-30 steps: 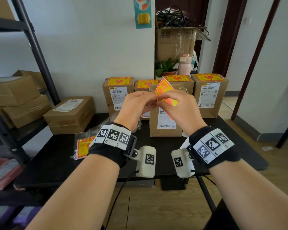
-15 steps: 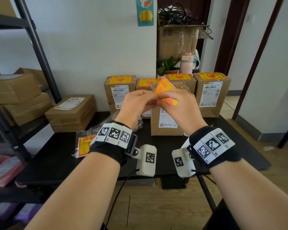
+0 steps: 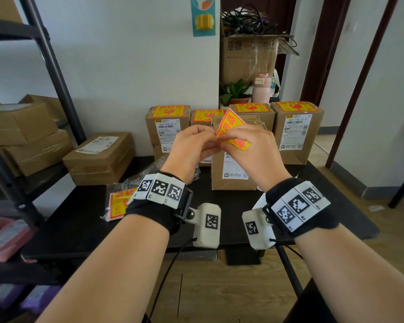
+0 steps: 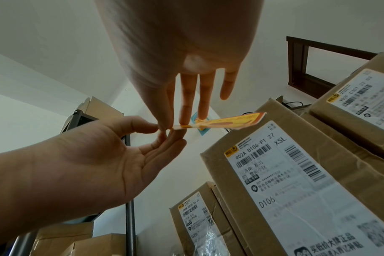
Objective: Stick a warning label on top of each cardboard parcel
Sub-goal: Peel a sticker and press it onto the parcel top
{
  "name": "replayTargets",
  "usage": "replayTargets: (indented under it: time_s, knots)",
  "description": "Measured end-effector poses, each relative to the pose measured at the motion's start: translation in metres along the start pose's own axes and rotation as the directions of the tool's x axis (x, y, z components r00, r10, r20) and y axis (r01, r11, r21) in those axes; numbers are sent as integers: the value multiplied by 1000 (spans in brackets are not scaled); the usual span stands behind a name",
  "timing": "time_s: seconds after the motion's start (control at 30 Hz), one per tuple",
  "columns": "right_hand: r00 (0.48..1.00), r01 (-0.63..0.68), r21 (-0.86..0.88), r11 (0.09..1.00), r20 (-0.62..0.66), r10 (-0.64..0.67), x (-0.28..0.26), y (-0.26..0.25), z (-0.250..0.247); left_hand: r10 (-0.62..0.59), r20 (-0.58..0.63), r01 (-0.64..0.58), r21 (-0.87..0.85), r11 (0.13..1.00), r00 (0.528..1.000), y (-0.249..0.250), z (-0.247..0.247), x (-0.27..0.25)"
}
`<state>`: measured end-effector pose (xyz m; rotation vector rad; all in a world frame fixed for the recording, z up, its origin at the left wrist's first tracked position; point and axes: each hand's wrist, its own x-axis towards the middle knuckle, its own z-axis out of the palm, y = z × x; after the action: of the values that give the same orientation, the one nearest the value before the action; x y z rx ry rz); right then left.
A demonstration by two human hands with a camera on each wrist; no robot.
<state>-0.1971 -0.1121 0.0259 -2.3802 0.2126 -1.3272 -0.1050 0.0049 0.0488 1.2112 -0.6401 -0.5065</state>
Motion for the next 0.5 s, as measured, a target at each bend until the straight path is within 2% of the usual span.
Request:
replayTargets:
  time_s: [0.13,0.5]
  knots:
    - [1000,-14,9,1000,23,13,-1,-3,-2,-32,56,40,-147,988,998,-1,-3,-1]
    - [995,-85,-56,995,37,88,-6,-3,-9,-18,-29,16,-59,998,999,-2,-10,0]
